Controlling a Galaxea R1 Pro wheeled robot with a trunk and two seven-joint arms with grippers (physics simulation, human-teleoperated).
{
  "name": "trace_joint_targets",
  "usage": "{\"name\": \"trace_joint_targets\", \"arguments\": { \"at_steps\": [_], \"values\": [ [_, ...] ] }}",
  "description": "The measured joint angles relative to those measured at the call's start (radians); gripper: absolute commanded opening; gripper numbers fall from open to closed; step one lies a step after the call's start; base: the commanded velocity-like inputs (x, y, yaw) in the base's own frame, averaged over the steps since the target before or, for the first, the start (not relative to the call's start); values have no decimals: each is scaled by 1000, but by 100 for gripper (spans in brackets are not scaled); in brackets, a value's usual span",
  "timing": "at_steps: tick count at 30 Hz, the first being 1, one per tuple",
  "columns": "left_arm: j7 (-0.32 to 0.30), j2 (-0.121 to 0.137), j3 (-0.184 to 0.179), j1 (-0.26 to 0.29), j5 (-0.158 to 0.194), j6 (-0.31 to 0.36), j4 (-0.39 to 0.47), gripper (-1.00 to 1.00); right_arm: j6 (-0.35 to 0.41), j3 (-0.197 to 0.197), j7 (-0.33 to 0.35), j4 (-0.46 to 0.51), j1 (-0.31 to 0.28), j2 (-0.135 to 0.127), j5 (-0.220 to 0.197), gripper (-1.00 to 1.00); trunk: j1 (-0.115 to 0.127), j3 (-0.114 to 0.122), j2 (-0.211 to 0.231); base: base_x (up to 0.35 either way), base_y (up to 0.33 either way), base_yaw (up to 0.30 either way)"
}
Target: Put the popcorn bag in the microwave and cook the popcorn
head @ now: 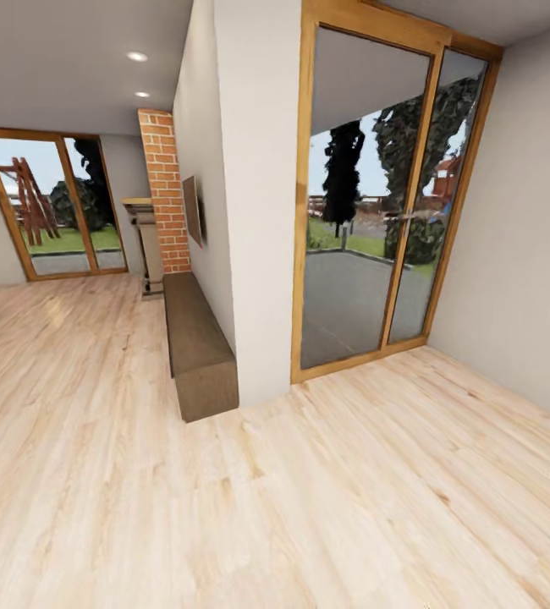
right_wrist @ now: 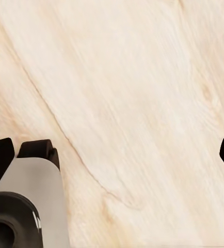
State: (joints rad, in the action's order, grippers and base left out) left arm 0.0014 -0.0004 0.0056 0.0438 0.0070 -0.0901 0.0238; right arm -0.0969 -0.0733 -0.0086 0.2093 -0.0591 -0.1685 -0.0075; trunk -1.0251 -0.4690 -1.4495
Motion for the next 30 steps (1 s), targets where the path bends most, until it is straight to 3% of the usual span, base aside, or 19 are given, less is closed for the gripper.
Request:
{"name": "trace_joint_targets", "arguments": {
  "at_steps": [3, 12, 14, 16, 18, 20, 22, 25, 30],
  "values": [
    [0, -1, 0, 0, 0, 0, 0, 100, -9, 0, -1, 0, 0, 2, 1, 100, 0, 0, 0, 0, 0, -9],
    [0, 0, 1, 3, 1, -1, 1, 100, -12, -3, -3, 2, 0, 1, -1, 100, 0, 4, 0, 0, 0, -278],
    [0, 1, 1, 6, 1, -11, 2, 100, -27, -18, -3, 3, 0, 0, -7, 100, 0, 6, 0, 0, 0, -292],
    [0, 1, 1, 26, 0, -40, 25, 100, -45, -58, -1, 38, -11, 1, -15, 100, 0, 7, 0, 0, 0, -293],
    [0, 4, 1, 57, 1, -51, 55, 100, -41, -71, 0, 124, -60, 5, -18, 100, 0, 8, 0, 0, 0, -293],
    [1, 3, 1, 98, 1, -55, 73, 100, 9, -70, 4, 182, -156, 9, -14, 100, 0, 10, 0, 0, 0, -293],
    [1, -1, -1, 138, 1, -56, 87, 100, 92, -67, 8, 202, -270, 10, -11, 100, 0, 11, 0, 0, 0, -293],
    [1, -4, -3, 179, 1, -57, 93, 100, 132, -63, 12, 208, -360, 10, -9, 100, 0, 12, 0, 0, 0, -294],
    [1, -33, -1, 185, 4, -58, 101, 100, 60, -46, 15, 207, -365, 12, -8, 100, 0, 14, 0, 0, 0, -296]
  ]
}}
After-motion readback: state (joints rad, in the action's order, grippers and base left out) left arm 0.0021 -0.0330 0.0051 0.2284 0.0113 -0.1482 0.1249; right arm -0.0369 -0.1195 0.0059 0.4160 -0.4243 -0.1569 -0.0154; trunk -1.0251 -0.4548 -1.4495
